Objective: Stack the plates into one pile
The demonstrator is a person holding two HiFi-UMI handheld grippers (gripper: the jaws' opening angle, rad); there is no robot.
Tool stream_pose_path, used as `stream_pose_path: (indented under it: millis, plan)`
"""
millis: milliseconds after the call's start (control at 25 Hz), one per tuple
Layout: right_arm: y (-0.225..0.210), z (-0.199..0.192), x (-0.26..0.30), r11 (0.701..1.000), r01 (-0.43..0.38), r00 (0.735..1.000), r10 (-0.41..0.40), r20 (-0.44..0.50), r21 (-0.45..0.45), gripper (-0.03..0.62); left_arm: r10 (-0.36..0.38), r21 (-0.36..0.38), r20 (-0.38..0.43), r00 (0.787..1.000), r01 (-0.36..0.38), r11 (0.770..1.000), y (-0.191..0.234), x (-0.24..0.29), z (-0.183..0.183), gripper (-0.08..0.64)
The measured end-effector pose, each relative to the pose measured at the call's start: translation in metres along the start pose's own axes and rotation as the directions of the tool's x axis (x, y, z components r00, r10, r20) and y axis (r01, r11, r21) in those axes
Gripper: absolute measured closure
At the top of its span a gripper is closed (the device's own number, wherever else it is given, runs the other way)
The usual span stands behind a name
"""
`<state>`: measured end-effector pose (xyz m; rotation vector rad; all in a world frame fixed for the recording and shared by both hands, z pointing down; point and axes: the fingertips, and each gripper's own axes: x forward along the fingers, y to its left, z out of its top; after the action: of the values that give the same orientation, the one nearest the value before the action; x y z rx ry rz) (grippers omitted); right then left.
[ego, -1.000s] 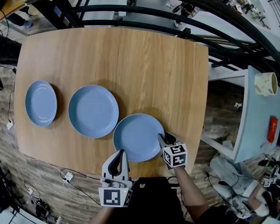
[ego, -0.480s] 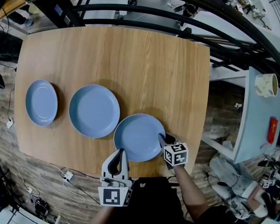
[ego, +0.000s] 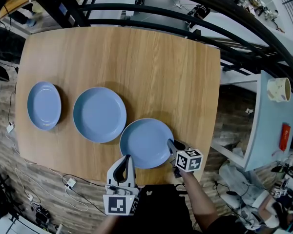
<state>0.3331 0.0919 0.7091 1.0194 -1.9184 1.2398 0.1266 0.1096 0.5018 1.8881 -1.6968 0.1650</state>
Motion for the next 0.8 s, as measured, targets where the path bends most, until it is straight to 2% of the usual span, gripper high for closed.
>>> stream_pose_path:
  millis: [240, 440, 560, 680, 800]
  plan:
    - [0.003, 0.001, -0.002, 0.998, -0.041, 0.999, 0.04, 0.009, 0.054, 0.554, 0.005, -0.008, -0.016, 1.0, -0.005, 1.0, 0.0, 0.002, -0.005, 0.537]
    - [0.004, 0.0, -0.001, 0.997, -0.047, 0.999, 0.047, 0.013, 0.062, 0.554, 0.075, -0.001, -0.121, 0.99, -0.076, 0.997, 0.03, -0.003, -0.052, 0.537]
    - [0.001, -0.001, 0.0, 0.997, -0.047, 0.999, 0.047, 0.013, 0.061, 0.554, 0.103, 0.004, -0.197, 0.975, -0.104, 0.995, 0.044, 0.0, -0.081, 0.535]
    - [0.001, -0.001, 0.002, 0.997, -0.047, 0.999, 0.046, 0.012, 0.063, 0.554, 0.121, -0.025, -0.285, 0.951, -0.134, 0.991, 0.06, 0.004, -0.113, 0.534]
    - [0.001, -0.001, 0.001, 0.997, -0.048, 0.999, 0.047, 0.013, 0.058, 0.554, 0.145, -0.048, -0.331, 0.932, -0.17, 0.984, 0.074, 0.005, -0.135, 0.523]
